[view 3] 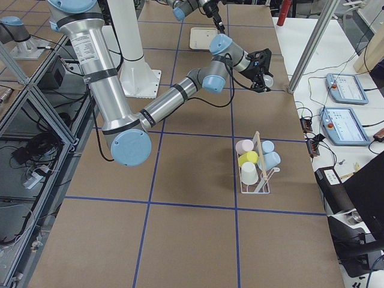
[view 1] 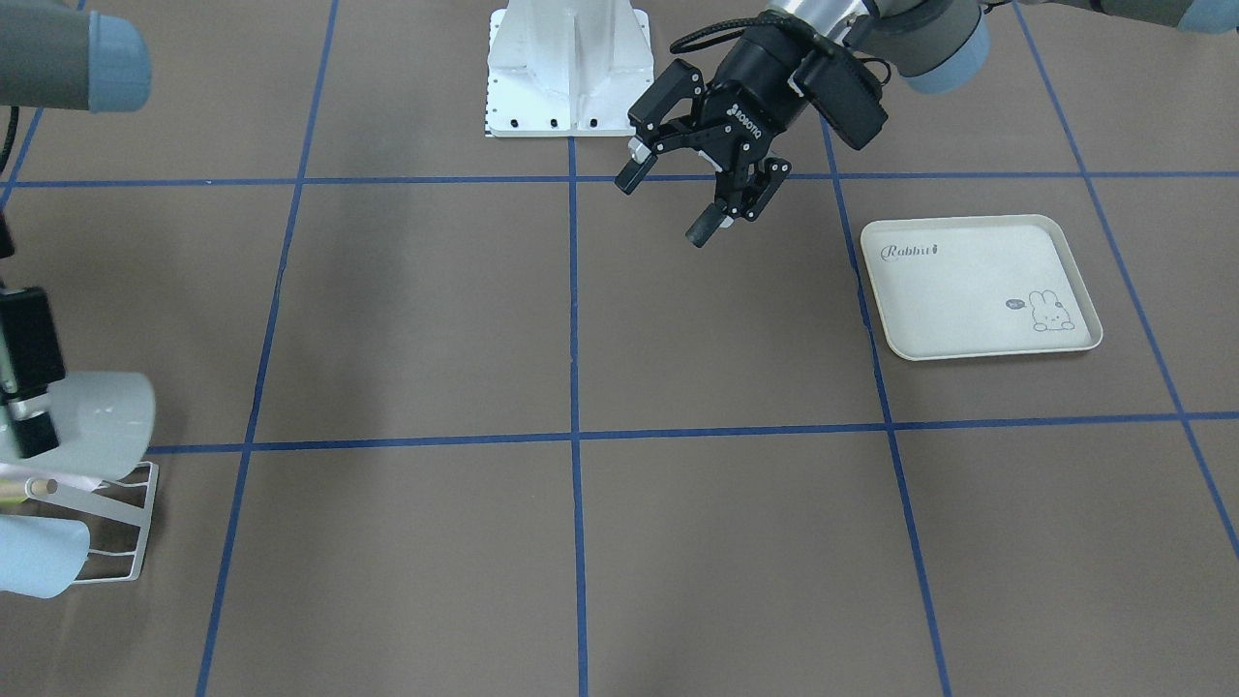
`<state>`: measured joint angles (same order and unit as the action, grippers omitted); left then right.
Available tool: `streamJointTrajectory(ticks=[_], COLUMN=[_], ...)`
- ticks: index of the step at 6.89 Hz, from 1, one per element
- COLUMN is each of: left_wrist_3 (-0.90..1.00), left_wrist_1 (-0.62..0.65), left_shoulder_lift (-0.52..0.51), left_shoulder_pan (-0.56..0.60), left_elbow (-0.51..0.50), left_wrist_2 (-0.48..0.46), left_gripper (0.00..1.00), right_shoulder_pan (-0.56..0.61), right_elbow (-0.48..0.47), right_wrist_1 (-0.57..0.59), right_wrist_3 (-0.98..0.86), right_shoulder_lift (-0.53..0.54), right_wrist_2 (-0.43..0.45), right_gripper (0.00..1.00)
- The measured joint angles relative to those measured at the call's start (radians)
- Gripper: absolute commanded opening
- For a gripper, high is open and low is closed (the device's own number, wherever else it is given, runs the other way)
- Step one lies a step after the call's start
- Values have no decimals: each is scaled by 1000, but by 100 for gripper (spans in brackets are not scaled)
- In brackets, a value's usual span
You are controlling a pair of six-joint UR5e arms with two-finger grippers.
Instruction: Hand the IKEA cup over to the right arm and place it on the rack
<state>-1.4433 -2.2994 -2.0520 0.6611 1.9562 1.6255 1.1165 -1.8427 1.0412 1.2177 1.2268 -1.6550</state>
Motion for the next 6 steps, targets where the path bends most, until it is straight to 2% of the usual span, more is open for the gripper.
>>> streamJointTrajectory(ticks=[2,4,6], left_wrist_3=[77,102,106], left_wrist_1=[121,183,192], left_shoulder_lift=[1,2,3], left_shoulder_pan=[24,36,38], left_elbow=[16,29,28], left_wrist_2=[-2,-4,-5], left_gripper=[100,100,100], right_shoulder_pan=[80,131,161], right_elbow=[73,157,309], right_wrist_1=[11,2,-106], right_wrist_3=[-199,-326,-383], right_shoulder_lift=[0,-2,-5], right_wrist_2=[1,1,1], right_gripper=[0,0,0])
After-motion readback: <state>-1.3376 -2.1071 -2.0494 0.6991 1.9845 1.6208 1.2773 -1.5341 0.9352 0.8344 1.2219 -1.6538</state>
